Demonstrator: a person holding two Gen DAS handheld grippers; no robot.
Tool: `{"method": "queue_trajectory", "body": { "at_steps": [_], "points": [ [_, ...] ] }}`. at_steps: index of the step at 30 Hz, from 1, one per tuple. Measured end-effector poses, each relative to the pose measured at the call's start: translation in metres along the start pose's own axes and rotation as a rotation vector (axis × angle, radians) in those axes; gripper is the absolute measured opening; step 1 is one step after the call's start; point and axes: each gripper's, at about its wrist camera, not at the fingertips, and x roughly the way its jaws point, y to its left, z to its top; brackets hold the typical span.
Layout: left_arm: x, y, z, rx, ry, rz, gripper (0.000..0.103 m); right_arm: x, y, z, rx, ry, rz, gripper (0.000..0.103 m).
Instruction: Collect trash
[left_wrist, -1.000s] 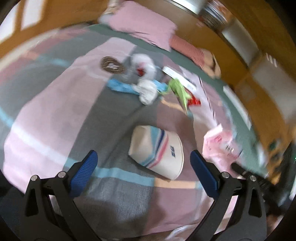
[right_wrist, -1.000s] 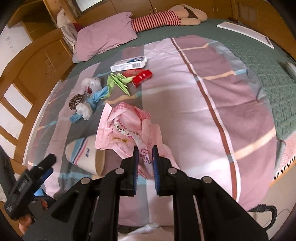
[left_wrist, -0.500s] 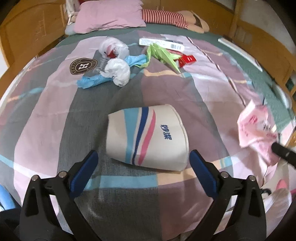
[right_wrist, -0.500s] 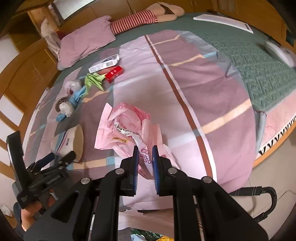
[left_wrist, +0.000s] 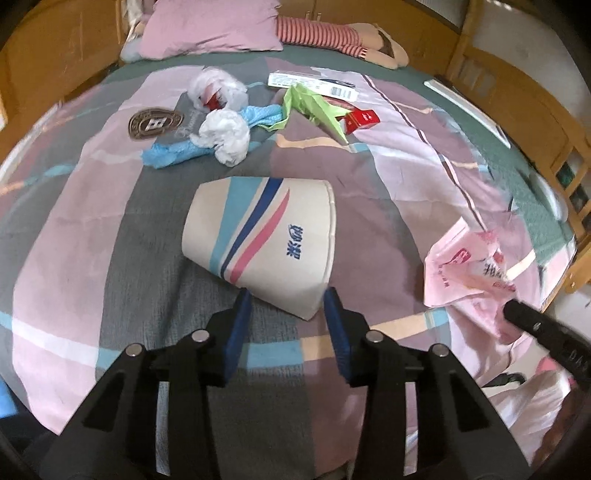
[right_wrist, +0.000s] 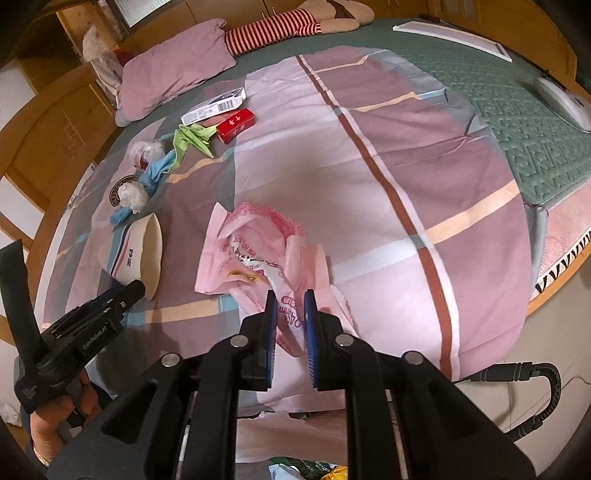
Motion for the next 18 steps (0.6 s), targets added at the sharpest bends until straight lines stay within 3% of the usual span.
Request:
{"method": "queue_trajectory", "body": {
  "at_steps": [3,6,13,16,18],
  "points": [
    [0.001,0.014,0.000,-0.087,0.019,-0.014,0.064,0.002,0.001,0.001,-0.004,0.000,-0.003,0.015],
    [0.003,0.031,0.000,-0.200,0.043,-0.051,0.075,0.003,0.005,0.004,-0.017,-0.003,-0.004,0.015],
    [0.004,0.053,-0.002,-0.346,0.048,-0.078,0.087,0.014,0.027,0.012,-0.087,0.010,-0.006,0.016],
    [0.004,0.059,-0.002,-0.389,0.048,-0.088,0.089,0.022,0.039,0.016,-0.132,0.013,-0.025,0.026],
    [0.005,0.060,-0.002,-0.404,0.049,-0.097,0.091,0.027,0.046,0.019,-0.157,0.003,-0.044,0.044]
  ]
}}
